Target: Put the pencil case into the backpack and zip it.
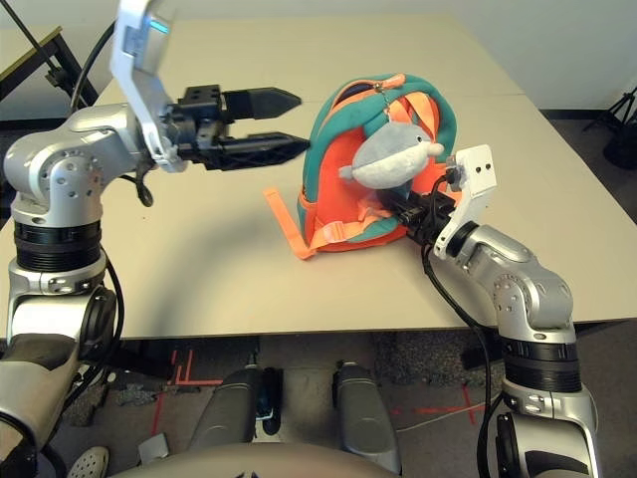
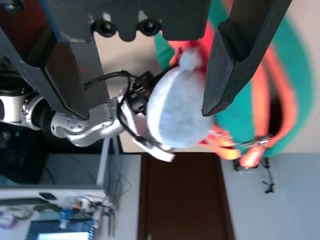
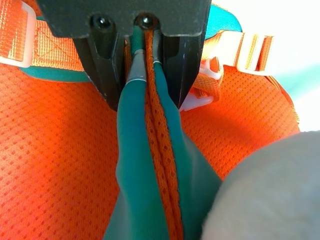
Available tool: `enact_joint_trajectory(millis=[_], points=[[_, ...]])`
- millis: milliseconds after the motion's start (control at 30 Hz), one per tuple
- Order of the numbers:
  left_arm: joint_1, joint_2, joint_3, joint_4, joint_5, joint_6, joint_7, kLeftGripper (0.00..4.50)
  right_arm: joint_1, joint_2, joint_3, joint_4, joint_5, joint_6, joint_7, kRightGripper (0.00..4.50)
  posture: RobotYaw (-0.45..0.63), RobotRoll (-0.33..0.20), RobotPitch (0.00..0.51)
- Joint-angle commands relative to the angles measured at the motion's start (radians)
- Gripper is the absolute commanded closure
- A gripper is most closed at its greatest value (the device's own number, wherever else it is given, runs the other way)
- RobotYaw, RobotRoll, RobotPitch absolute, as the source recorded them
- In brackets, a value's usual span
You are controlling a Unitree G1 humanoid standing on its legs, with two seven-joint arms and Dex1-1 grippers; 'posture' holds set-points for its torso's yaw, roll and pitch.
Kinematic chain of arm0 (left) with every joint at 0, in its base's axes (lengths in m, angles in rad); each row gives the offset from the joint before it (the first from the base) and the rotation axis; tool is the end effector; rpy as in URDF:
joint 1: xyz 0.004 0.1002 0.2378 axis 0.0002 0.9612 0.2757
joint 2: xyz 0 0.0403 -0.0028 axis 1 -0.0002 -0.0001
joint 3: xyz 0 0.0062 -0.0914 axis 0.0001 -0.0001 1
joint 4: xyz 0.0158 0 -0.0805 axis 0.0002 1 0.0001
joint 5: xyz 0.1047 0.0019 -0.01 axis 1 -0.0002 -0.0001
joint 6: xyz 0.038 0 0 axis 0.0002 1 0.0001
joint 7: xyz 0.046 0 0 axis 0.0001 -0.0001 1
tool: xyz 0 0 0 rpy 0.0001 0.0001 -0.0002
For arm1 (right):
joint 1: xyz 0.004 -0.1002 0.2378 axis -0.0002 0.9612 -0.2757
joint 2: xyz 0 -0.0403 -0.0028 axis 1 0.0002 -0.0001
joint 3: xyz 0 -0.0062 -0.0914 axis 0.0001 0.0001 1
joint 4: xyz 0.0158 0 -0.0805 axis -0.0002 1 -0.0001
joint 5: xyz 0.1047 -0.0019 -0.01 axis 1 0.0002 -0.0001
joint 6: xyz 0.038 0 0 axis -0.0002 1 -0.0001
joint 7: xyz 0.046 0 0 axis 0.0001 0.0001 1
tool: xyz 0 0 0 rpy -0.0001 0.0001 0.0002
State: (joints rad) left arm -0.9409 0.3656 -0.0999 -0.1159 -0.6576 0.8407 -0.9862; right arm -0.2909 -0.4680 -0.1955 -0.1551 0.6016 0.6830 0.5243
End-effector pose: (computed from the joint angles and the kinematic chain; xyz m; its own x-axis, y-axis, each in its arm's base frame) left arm 0.2809 0.1127 0.2753 0.0320 -0.9994 0.0129 0.9952 0.0331 0.0926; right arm 0.2446 -0.2301 0.1514 0.8301 0.5515 -0.0821 -0.5286 0.8253 0.1989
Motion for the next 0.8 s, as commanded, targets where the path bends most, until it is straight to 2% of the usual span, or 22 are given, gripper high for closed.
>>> enact_joint_trajectory(millis=[33, 100, 433, 800], points=[[-0.029, -0.011, -0.093, 0.042, 0.097, -0.071, 0.006, 0.0, -0.004, 0.008, 0.017, 0.017, -0.012, 0.014, -0.009, 3.75, -0.21, 0.0, 0.101], [-0.035, -0.014, -0.133, 0.083, 0.151, -0.114, 0.003, 0.0, -0.007, 0.01, 0.016, 0.014, -0.013, 0.015, -0.01, 3.75, -0.21, 0.0, 0.101], [-0.04, -0.125, -0.197, 0.247, 0.303, -0.257, 0.05, 0.0, -0.003, 0.018, 0.018, 0.002, -0.011, 0.013, -0.02, 3.75, -0.23, 0.0, 0.101], [0.031, -0.168, -0.223, 0.223, 0.352, -0.255, 0.084, 0.0, -0.007, 0.027, 0.025, 0.0, -0.011, 0.012, -0.027, 3.75, -0.23, 0.0, 0.107]])
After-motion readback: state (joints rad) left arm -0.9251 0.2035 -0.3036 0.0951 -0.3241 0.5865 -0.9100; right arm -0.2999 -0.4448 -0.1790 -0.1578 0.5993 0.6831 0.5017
